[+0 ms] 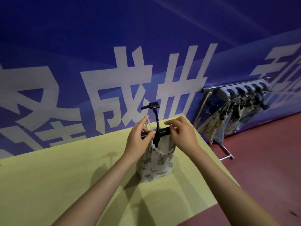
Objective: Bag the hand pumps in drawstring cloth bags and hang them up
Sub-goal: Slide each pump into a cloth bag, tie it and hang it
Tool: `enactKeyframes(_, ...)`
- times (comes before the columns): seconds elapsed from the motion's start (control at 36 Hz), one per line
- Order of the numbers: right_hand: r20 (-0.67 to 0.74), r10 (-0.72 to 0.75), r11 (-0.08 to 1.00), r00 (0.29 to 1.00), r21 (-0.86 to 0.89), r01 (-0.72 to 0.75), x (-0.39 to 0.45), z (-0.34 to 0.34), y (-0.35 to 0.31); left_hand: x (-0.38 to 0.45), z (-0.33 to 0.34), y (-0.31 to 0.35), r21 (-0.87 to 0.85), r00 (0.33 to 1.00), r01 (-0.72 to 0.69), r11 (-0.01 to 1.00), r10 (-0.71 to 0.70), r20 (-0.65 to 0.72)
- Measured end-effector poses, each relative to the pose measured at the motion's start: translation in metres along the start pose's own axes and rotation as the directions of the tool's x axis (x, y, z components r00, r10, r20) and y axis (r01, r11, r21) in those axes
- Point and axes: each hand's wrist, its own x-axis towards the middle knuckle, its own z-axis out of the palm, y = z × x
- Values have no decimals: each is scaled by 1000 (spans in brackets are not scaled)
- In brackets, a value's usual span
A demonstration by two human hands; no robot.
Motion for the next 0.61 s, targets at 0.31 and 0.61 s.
enactKeyframes(0.31, 112, 177, 973, 978, 129, -190, 1, -4, 10, -6, 29, 17, -119, 996, 75, 990, -70, 47)
enactKeyframes(0.61, 452, 229, 609, 862, 624, -489, -3, -10, 52, -17, 73, 34, -281, 973, 204, 938, -227, -50)
